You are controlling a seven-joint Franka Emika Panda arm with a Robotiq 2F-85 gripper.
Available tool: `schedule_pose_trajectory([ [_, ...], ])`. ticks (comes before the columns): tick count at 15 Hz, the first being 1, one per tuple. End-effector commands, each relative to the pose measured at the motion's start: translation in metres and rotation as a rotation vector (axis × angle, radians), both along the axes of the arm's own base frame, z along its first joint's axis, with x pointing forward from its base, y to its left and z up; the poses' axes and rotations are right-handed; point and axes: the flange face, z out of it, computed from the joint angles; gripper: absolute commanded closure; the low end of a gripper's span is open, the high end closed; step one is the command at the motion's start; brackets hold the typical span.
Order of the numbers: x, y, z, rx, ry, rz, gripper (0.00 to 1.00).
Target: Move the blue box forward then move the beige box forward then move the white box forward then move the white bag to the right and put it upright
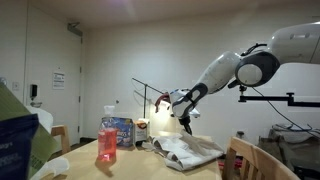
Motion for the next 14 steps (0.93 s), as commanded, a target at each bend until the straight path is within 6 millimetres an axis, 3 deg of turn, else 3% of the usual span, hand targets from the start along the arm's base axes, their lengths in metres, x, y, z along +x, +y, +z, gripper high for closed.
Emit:
schedule_pose_trajectory([
  [1, -0.006, 0.006, -0.02, -0.078, -0.038, -0.046, 1.0],
  [5, 0.007, 0.02, -0.019, -0.247, -0.179, -0.077, 1.0],
  [14, 0.008, 0.061, -0.053, -0.569, -0.3, -0.12, 1.0],
])
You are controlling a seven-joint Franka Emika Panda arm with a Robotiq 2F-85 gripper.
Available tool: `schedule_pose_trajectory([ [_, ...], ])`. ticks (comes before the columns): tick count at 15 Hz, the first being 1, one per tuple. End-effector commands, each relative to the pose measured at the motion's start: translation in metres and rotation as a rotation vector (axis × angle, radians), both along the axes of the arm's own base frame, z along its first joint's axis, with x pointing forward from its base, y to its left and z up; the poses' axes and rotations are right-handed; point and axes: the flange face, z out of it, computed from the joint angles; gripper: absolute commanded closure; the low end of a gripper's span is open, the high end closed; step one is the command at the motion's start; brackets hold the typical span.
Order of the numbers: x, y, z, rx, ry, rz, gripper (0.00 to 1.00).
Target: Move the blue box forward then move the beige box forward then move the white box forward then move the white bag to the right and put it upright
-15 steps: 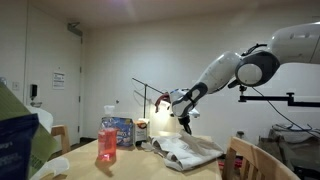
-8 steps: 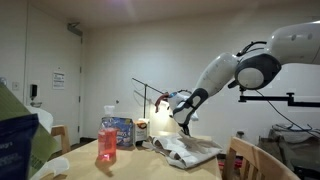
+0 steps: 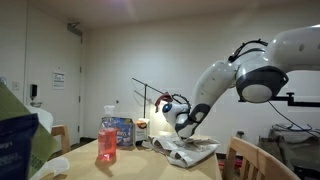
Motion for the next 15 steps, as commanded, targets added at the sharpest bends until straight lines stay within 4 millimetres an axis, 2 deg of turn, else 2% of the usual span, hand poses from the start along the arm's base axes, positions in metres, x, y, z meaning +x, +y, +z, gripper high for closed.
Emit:
schedule_pose_trajectory([
  [1, -0.005, 0.015, -0.012, -0.061, -0.045, -0.018, 1.0],
  [3, 0.001, 0.024, -0.011, 0.048, -0.064, -0.008, 1.0],
  [6, 0.01, 0.031, 0.01, 0.158, -0.114, 0.002, 1.0],
  [7, 0.012, 0.032, 0.018, 0.196, -0.124, 0.006, 0.73],
  [9, 0.014, 0.032, 0.03, 0.254, -0.151, 0.014, 0.65],
  [12, 0.014, 0.028, 0.047, 0.258, -0.164, 0.014, 0.42],
  [15, 0.01, 0.023, 0.059, 0.177, -0.158, -0.021, 0.19],
])
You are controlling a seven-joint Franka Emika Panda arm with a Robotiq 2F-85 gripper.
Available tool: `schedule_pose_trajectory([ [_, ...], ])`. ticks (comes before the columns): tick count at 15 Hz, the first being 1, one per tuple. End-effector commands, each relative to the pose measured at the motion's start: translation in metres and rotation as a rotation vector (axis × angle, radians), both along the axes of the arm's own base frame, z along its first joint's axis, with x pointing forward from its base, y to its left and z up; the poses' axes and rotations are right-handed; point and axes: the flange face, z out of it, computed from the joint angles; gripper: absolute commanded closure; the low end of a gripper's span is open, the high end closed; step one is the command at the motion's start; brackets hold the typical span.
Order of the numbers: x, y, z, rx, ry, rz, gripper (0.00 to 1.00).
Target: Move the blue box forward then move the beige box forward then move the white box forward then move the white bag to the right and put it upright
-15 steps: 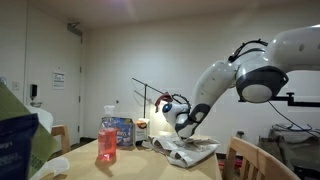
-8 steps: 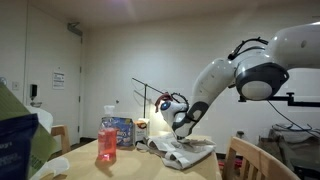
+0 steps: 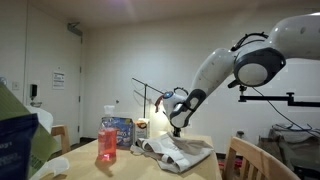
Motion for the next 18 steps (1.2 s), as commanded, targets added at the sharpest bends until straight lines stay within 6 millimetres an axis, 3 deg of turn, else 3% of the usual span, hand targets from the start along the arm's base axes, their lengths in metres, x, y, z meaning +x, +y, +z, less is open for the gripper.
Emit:
schedule_pose_trajectory([
  [1, -0.009, -0.001, 0.02, -0.058, 0.007, -0.03, 0.11],
  [3, -0.013, -0.003, 0.03, -0.113, -0.004, -0.059, 0.0],
  [6, -0.024, -0.007, 0.059, -0.177, -0.071, -0.101, 0.01],
  [8, -0.031, -0.005, 0.079, -0.199, -0.122, -0.109, 0.28],
  [11, -0.04, 0.007, 0.105, -0.184, -0.207, -0.072, 0.51],
  [17, -0.042, 0.076, 0.125, 0.048, -0.393, 0.14, 0.97],
  [18, -0.042, 0.091, 0.127, 0.087, -0.417, 0.178, 1.0],
])
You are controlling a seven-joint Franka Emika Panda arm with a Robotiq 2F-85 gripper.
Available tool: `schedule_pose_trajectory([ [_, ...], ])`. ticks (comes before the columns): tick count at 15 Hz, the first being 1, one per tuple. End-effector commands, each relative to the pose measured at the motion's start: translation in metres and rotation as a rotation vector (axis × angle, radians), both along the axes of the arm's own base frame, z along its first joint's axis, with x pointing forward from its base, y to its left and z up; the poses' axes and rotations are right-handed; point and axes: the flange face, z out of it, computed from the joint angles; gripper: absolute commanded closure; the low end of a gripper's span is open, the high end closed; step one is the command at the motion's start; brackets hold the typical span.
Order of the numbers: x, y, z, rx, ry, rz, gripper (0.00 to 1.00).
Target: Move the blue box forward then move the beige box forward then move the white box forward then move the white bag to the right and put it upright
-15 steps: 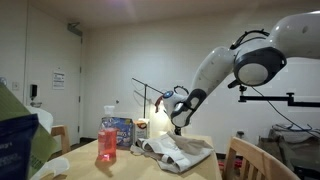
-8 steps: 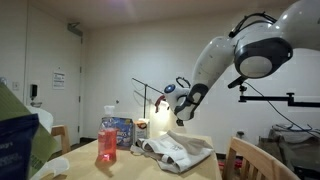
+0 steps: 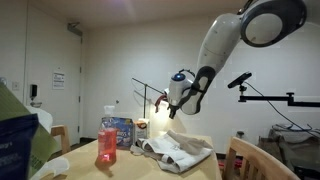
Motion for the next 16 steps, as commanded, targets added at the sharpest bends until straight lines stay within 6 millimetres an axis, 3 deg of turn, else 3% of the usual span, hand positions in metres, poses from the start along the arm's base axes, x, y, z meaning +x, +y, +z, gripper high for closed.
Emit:
schedule_pose_trajectory([
  [1, -0.012, 0.051, 0.019, 0.132, -0.069, 0.148, 1.0],
  [5, -0.015, 0.106, 0.02, 0.222, -0.076, 0.291, 1.0],
  [9, -0.017, 0.147, 0.008, 0.267, 0.004, 0.396, 1.0],
  [16, -0.02, 0.19, -0.016, 0.268, 0.128, 0.525, 1.0],
])
